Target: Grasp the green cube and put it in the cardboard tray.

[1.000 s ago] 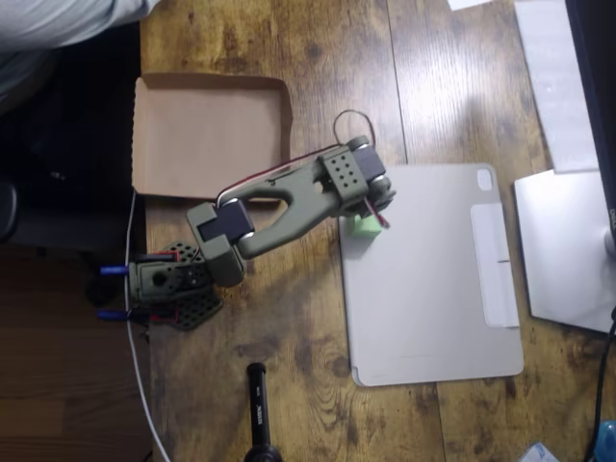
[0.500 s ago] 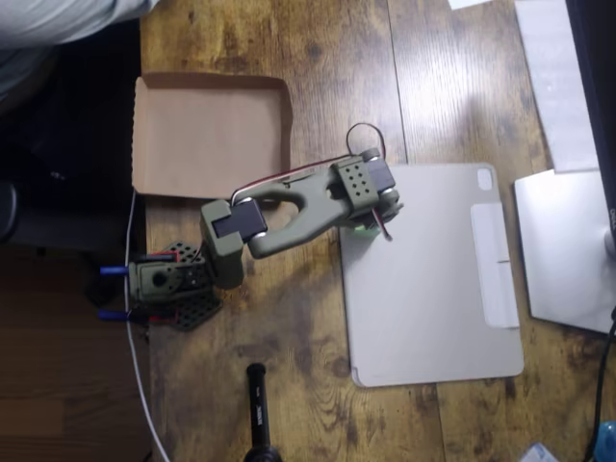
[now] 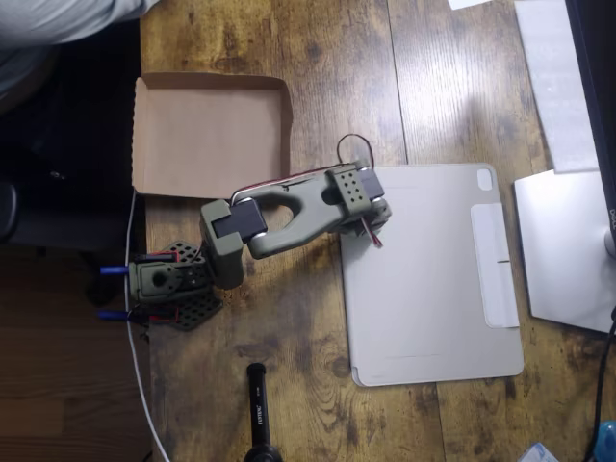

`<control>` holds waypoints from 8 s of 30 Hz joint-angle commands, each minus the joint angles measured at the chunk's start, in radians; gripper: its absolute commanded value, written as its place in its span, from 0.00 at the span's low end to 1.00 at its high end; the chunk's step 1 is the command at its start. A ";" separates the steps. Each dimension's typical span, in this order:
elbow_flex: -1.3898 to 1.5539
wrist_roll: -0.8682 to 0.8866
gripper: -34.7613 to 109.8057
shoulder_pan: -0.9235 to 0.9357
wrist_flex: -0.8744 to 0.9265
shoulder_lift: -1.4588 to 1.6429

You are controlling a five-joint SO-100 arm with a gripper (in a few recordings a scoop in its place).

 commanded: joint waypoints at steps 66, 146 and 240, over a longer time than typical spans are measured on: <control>-0.328 0.046 0.34 -0.342 0.554 0.425; 0.195 -0.233 0.43 -0.982 0.328 0.552; 0.147 -0.071 0.24 0.207 0.371 0.253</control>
